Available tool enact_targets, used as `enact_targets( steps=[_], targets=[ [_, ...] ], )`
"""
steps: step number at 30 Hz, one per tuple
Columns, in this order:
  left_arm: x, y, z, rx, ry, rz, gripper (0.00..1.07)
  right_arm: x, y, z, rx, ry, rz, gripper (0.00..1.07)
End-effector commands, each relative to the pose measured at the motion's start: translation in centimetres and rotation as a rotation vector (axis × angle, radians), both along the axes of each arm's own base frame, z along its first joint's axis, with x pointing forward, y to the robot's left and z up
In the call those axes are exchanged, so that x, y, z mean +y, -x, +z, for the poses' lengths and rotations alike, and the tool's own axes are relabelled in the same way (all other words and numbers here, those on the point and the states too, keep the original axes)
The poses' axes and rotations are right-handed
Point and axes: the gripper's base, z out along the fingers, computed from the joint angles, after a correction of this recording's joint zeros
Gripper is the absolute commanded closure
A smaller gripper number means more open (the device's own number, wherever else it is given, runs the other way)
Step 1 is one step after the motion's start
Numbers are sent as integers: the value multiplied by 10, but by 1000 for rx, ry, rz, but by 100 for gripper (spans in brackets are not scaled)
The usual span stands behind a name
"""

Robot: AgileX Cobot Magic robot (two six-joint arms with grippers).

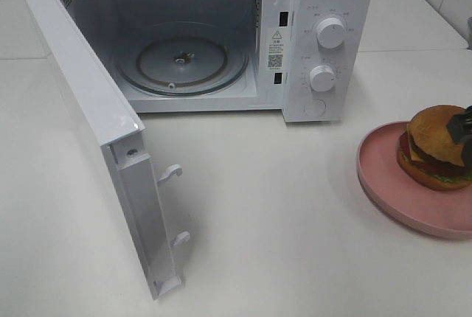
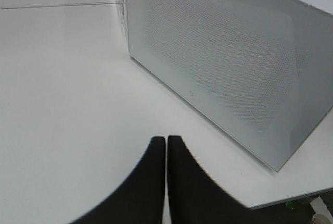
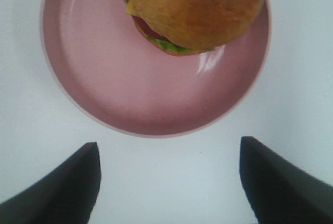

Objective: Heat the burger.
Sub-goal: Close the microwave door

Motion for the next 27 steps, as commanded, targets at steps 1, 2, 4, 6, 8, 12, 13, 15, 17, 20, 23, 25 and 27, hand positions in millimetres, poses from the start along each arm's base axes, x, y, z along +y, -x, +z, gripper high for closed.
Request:
enact_targets(
  steps=[1, 2, 4, 6, 8, 12, 13, 15, 17, 20, 23, 25, 27],
  targets=[
    [0, 0, 0, -13, 5, 2, 106, -4, 3, 5, 5, 6, 0, 38],
    [0, 0, 0, -13, 5, 2, 106, -6, 11, 9, 27, 11, -12, 38],
    [0, 0, 0, -13, 5, 2, 106, -7, 19, 12, 63, 14, -27, 38],
    [0, 0, 0, -13, 5, 2, 106, -10, 35, 15, 113, 11, -49, 38],
    [0, 0, 0, -13, 5, 2, 106, -12, 45, 18, 112, 12, -51, 38],
    [0, 0, 0, -13, 5, 2, 106, -16, 63, 21, 95, 9, -57, 38],
    [0, 0, 0, -13, 5, 2, 106, -18, 68, 23, 85, 6, -59, 38],
    [0, 0, 0, -13, 5, 2, 106, -21, 80, 29, 47, -3, -62, 38],
    [0, 0, 0, -13, 5, 2, 106, -24, 98, 35, -25, -34, -63, 38],
    [0, 0, 0, -13, 5, 2, 106, -26, 116, 38, -102, -73, -57, 38],
    [0, 0, 0, -13, 5, 2, 106, -30, 133, 38, -204, -101, -47, 38],
    [0, 0, 0, -13, 5, 2, 106, -32, 143, 36, -260, -112, -33, 38],
    [0, 0, 0, -13, 5, 2, 106, -33, 148, 35, -288, -117, -23, 38]
  ],
)
